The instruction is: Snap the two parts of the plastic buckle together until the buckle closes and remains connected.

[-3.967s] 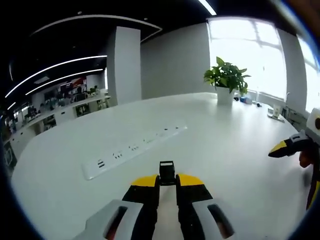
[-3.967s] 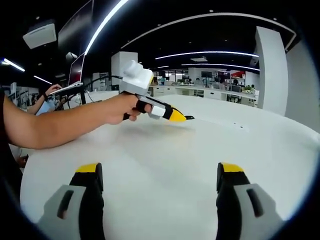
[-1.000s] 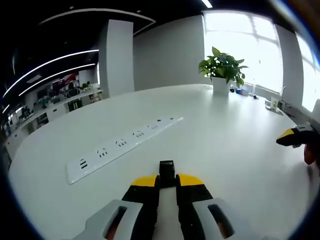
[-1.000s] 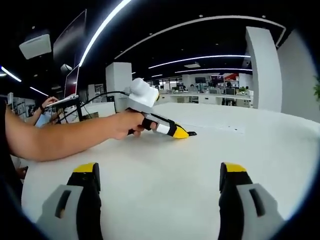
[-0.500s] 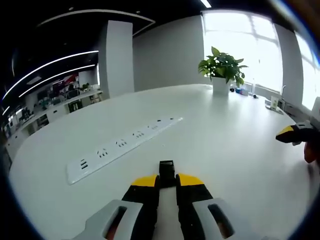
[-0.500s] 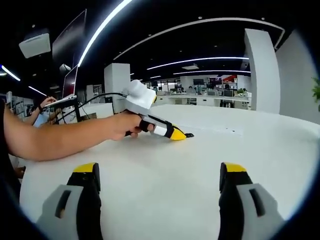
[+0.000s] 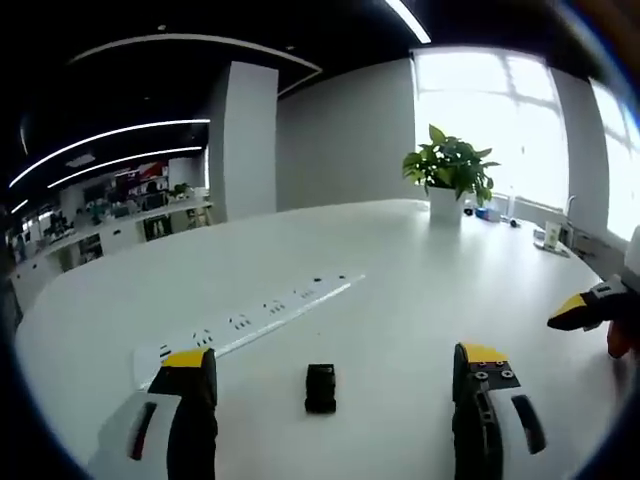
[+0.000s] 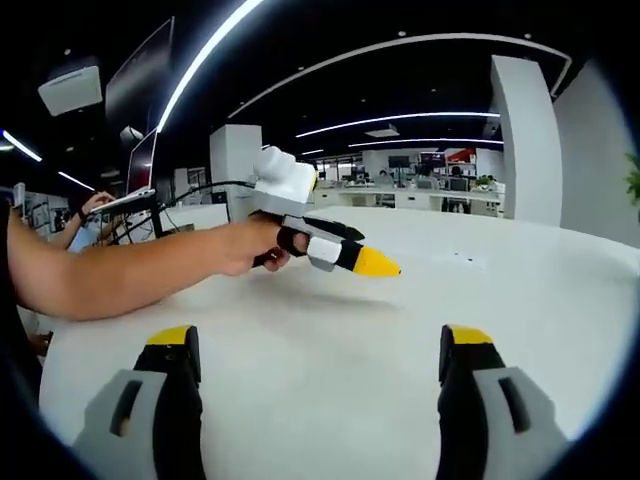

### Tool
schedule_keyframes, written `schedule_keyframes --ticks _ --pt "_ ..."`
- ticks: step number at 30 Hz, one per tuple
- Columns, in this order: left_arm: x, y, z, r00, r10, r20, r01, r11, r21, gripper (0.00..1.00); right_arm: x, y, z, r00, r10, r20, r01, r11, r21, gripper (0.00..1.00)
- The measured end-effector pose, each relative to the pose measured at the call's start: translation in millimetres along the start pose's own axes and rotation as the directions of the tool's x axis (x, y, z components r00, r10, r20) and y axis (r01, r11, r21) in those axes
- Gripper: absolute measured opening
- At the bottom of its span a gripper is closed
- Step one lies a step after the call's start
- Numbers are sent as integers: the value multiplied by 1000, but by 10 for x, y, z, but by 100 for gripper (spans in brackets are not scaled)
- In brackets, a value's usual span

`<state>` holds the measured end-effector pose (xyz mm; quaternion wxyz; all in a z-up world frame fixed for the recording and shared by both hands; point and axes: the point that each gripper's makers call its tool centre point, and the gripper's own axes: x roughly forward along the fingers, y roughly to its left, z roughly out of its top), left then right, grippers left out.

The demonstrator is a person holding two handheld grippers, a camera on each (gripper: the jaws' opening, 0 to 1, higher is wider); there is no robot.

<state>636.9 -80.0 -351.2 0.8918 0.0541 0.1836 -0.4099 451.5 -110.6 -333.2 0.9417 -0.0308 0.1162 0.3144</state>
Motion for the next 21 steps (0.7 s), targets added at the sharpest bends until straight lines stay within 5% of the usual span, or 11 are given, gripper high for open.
schedule_keyframes --ticks 10,14,21 --pt "-61 -73 64 999 -38 21 38 999 -23 100 3 21 -21 1000 5 -6 -5 1000 -6 100" --pt "-123 -117 210 995 -56 82 63 994 -88 100 4 25 -21 1000 5 -5 -5 1000 -8 100" --pt "-267 -259 234 990 -107 96 110 993 -31 100 -2 37 -10 1000 8 1 -8 1000 -24 100"
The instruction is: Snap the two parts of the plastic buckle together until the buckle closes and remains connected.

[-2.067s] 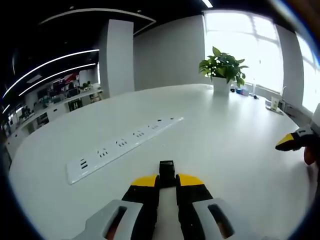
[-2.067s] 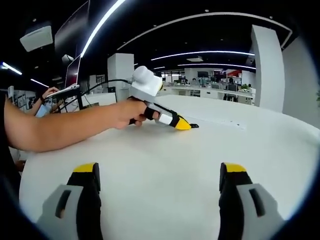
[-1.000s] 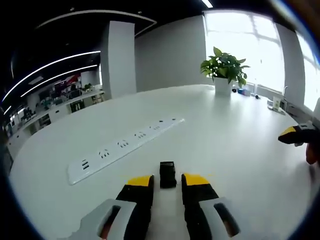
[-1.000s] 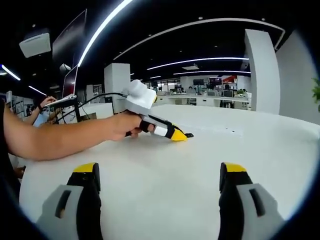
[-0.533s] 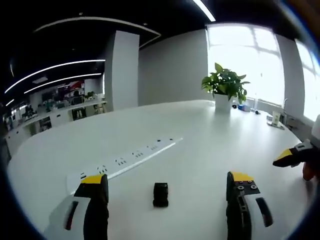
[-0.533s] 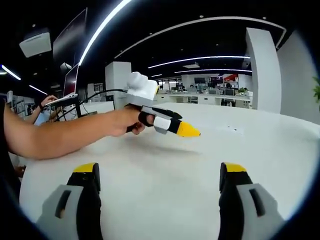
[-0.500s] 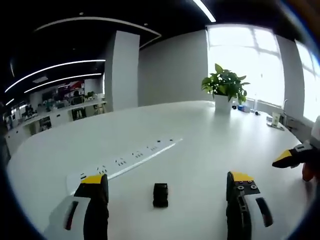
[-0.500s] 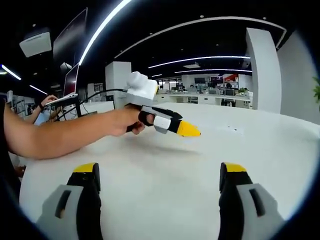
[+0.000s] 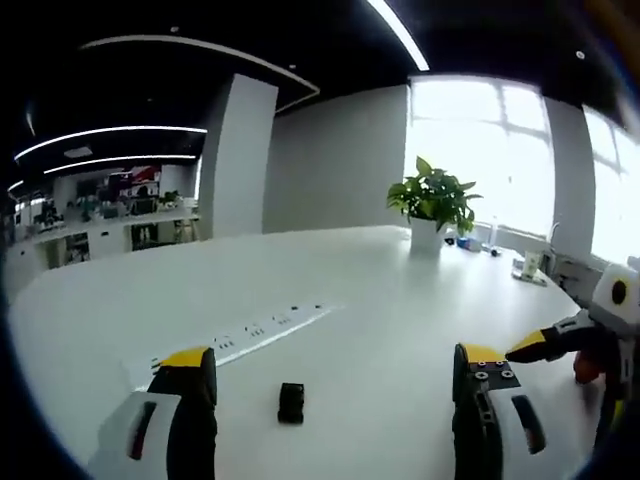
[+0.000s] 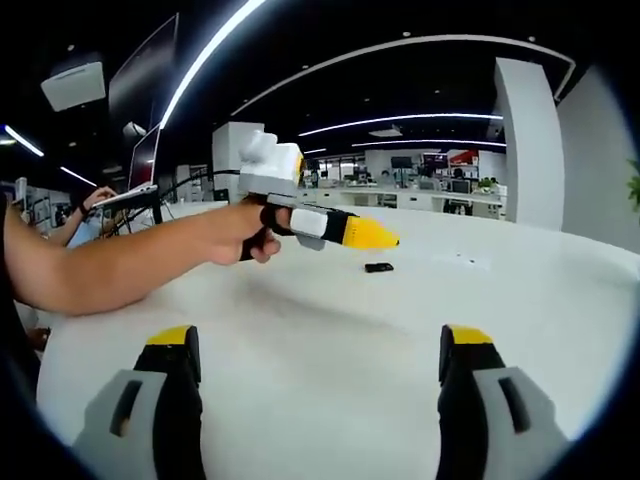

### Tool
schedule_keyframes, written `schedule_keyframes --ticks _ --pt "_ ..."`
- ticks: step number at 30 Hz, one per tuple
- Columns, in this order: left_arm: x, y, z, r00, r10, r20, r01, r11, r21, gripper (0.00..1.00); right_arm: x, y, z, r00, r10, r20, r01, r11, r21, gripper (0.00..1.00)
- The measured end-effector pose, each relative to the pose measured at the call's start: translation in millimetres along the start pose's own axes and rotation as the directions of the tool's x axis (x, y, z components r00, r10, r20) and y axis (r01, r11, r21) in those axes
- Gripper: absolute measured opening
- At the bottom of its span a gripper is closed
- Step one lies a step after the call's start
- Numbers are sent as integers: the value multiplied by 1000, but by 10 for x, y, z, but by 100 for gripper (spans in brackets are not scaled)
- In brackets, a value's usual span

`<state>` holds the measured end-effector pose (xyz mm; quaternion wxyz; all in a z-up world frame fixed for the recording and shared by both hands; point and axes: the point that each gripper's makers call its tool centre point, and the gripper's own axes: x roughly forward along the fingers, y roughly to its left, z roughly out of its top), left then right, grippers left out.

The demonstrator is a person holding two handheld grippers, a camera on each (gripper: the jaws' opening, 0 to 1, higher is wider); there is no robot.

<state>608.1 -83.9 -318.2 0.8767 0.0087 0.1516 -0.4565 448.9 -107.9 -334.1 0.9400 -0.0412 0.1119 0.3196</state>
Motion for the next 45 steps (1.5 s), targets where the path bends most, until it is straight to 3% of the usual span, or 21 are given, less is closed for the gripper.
schedule_keyframes --ticks 4,11,45 --pt "-25 -60 -57 1000 -5 -27 6 999 45 100 -3 -23 -15 1000 -5 -4 5 1000 -5 100" --pt "-116 -27 -55 1000 4 -11 -4 1000 11 100 -4 -27 4 1000 -4 1 4 1000 -6 100" --pt "-524 -178 -119 999 44 7 -44 999 4 100 -41 -36 -8 1000 -13 1 13 1000 -13 100"
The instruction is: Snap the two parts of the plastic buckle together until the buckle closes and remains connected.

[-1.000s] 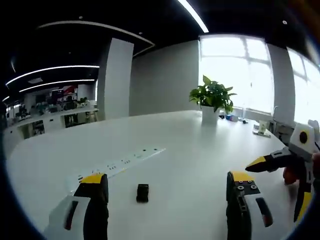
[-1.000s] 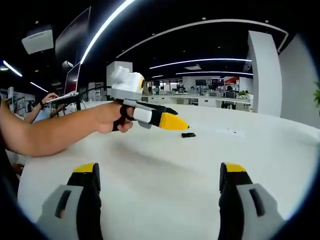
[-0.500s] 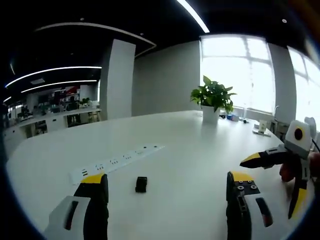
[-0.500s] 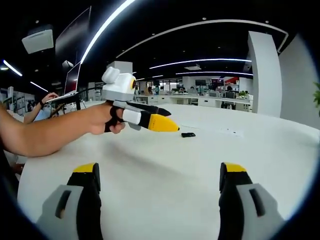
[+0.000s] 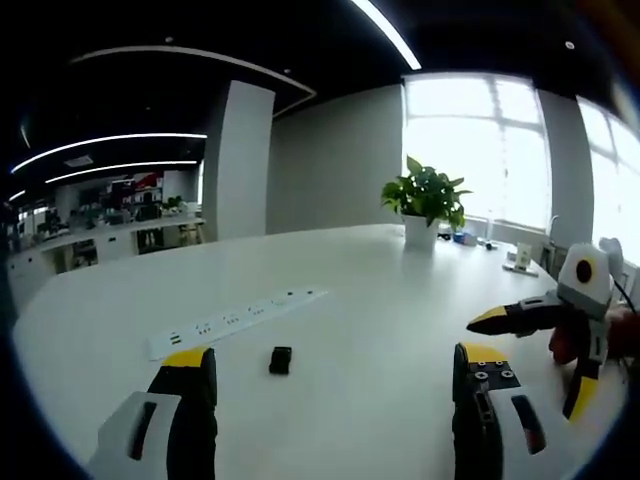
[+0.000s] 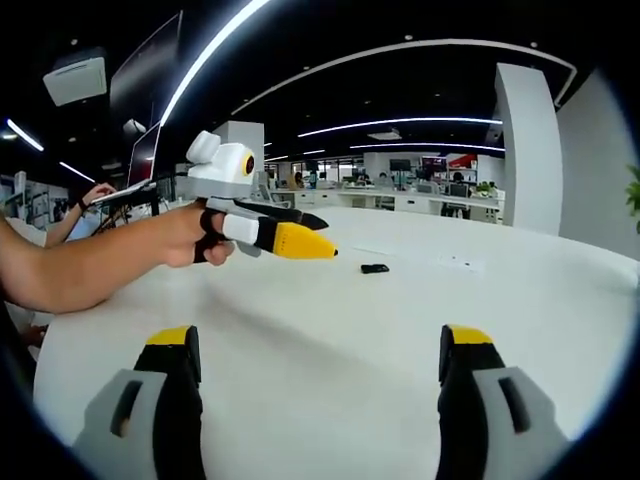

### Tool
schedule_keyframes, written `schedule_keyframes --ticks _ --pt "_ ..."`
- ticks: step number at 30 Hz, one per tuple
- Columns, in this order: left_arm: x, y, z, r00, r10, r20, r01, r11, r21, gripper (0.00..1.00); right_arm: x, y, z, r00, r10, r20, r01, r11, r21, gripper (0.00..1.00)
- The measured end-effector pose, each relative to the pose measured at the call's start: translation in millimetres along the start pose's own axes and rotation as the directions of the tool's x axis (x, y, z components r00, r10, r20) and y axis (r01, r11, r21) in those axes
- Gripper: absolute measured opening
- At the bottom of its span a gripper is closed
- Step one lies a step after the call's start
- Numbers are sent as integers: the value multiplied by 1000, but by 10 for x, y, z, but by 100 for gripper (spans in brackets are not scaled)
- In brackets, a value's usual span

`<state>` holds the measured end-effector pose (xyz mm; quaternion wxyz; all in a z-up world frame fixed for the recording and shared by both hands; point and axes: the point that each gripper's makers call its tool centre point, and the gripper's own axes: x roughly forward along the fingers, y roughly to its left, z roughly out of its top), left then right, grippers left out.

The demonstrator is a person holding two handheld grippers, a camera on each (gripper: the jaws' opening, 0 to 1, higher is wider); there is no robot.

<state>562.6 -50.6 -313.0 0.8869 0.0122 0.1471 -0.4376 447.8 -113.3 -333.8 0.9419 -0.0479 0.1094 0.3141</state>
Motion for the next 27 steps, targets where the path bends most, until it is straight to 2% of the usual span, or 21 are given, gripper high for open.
schedule_keyframes --ticks 15,27 --pt "-263 -21 -57 1000 12 -7 -12 1000 -7 100 -27 15 33 1000 -4 9 4 1000 0 100" --pt "-403 -141 -85 1000 11 -3 -11 1000 8 100 -43 -4 21 1000 -18 6 18 1000 0 100"
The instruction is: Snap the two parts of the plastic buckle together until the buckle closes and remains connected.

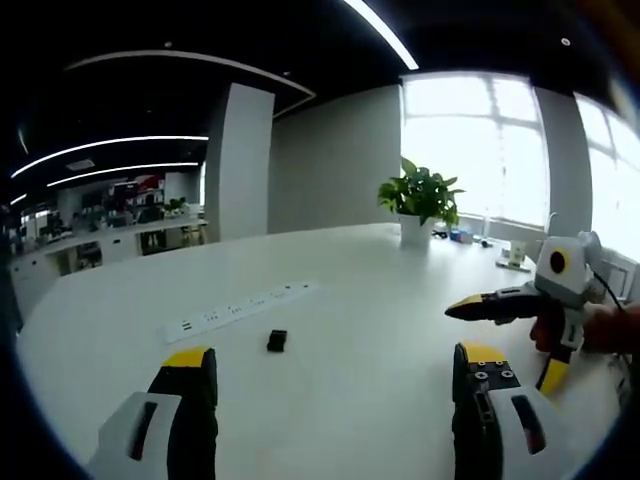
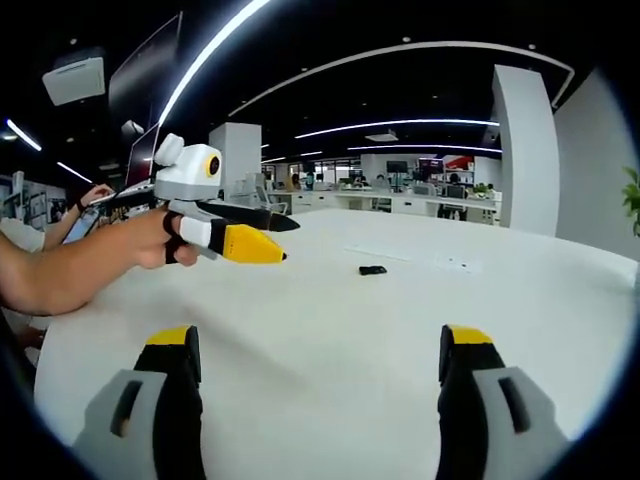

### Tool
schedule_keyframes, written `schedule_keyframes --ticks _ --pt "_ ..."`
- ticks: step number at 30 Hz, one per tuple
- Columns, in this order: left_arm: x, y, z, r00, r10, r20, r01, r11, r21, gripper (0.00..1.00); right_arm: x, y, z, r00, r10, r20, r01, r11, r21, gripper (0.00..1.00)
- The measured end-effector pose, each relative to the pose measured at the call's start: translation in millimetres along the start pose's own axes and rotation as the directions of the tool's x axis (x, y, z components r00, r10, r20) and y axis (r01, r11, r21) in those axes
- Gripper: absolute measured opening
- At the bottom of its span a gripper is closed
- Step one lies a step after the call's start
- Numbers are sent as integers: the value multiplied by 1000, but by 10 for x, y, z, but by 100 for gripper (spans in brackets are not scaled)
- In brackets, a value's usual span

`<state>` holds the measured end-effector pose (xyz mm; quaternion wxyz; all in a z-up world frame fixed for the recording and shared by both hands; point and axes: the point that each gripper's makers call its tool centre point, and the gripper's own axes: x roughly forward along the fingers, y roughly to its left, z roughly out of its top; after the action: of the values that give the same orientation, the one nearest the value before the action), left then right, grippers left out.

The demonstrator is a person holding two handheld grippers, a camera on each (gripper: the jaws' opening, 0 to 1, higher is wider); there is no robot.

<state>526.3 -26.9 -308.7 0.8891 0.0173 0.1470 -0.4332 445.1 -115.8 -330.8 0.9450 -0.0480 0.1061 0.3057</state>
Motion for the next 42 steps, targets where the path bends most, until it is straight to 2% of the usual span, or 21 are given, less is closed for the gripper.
schedule_keyframes --ticks 22,34,42 --pt "-300 -53 -115 1000 17 -5 -16 1000 7 100 8 -46 -32 1000 -17 -9 17 1000 -10 100" --pt "-678 88 -275 999 50 -2 -50 999 -20 100 -1 -38 -57 1000 -21 -16 20 1000 -11 100" --pt "-909 -30 -296 998 49 27 -48 999 -21 100 -5 -49 -78 999 -30 -21 30 999 -11 100"
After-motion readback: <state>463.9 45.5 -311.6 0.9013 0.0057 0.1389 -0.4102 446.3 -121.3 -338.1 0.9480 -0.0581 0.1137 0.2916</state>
